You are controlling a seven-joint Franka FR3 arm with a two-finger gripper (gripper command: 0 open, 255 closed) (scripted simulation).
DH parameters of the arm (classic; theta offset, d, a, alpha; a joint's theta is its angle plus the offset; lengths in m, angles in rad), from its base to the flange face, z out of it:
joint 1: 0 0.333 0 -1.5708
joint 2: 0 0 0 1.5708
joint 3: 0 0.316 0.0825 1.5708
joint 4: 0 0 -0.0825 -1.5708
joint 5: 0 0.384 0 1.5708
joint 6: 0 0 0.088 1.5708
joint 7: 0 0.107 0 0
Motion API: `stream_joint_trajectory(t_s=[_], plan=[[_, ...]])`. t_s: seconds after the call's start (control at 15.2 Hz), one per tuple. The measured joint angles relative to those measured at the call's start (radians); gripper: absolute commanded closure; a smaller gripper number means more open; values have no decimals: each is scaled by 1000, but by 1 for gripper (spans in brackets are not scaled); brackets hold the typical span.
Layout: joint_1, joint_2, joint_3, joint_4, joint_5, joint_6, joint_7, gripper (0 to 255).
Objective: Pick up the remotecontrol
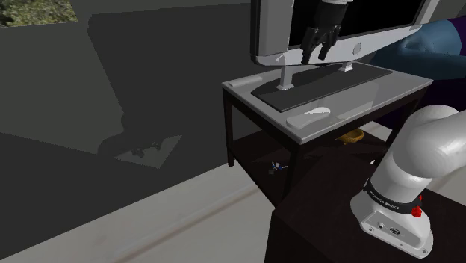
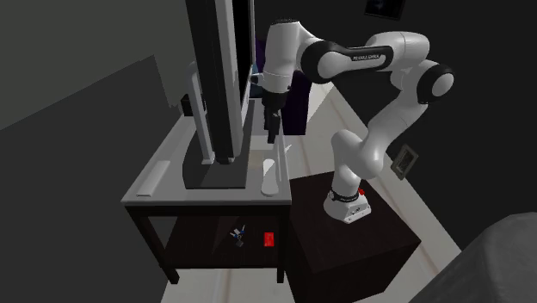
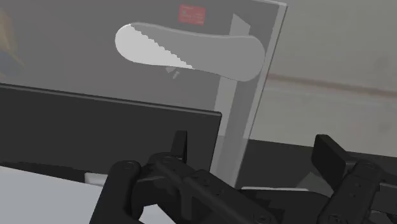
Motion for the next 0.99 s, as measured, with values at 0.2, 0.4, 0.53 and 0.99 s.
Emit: stream_joint_trajectory(t_s=[0.2, 0.4, 0.53, 0.99], plan=[[32, -14, -28, -46, -15, 22, -94, 0], [100, -19, -106, -129, -62, 76, -335, 0], [147, -28, -158, -186, -99, 107, -504, 0], [296, 29, -375, -313, -269, 237, -1113, 0]])
